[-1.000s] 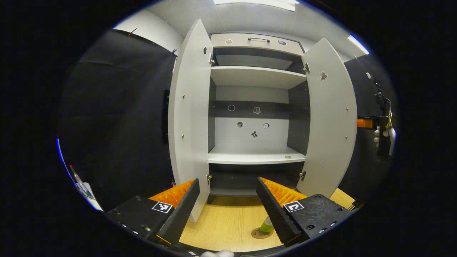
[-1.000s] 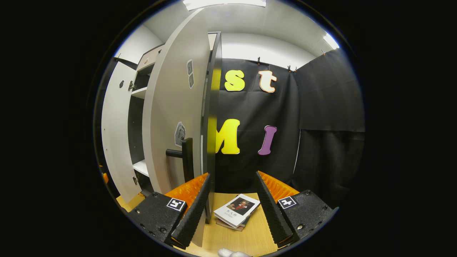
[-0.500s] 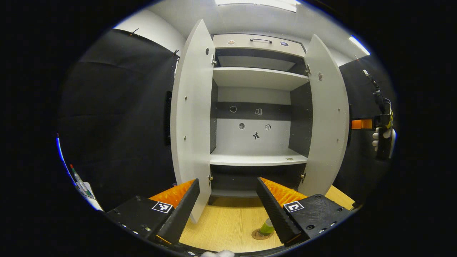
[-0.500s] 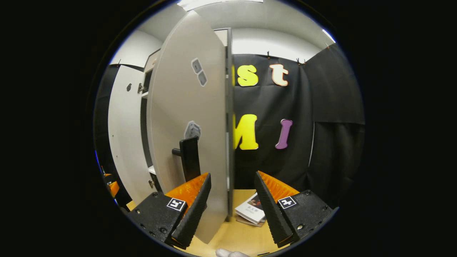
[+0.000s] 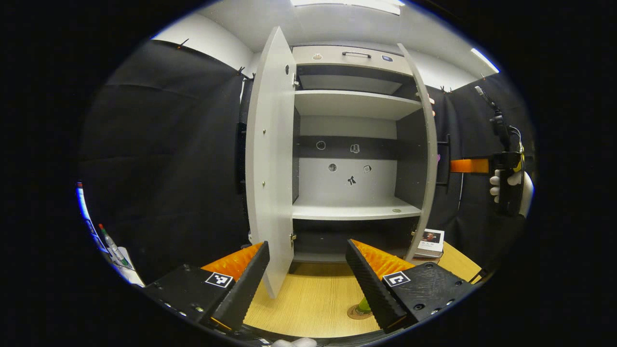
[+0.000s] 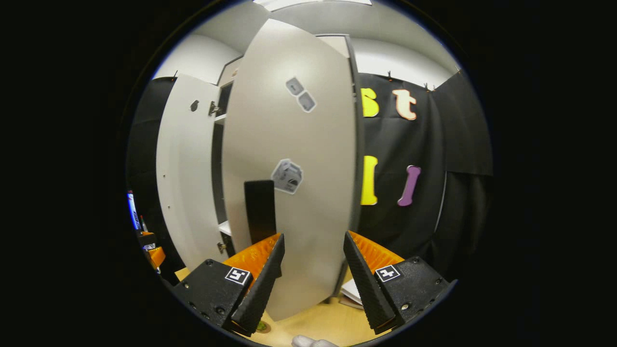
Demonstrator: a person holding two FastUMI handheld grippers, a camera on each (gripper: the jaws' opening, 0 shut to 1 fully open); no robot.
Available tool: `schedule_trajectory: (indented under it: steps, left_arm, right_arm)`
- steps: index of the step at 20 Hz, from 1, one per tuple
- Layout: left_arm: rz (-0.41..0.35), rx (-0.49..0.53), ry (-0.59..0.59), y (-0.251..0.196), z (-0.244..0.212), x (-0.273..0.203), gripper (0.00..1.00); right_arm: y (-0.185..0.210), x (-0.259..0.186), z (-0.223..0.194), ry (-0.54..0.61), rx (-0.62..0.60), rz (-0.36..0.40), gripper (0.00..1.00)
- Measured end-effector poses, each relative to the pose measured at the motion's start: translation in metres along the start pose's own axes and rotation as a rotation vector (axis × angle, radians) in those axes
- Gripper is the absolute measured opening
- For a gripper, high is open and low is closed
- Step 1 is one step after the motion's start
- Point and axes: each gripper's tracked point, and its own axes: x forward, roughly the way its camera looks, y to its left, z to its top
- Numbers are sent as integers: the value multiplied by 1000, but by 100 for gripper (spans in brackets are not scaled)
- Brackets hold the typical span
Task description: Grasp the bottle in the cabinet with the left hand and place it on the coaster, then close the right door with the right hand and the left door with the left hand.
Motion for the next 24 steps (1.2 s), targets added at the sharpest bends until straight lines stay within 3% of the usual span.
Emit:
schedule_trajectory:
  steps: [10,19,24]
  left_arm:
    - [40,-40,-11,36,6,7,97]
    - [154,30,-71,133,47,36,97]
    - [220,57,-123,184,80,67,99]
  right_arm:
    - [35,-21,-22,19,-44,53,78]
    - [23,-60,-66,78,-25,-43,81]
    - [25,-81,-84,119,49,-68,82]
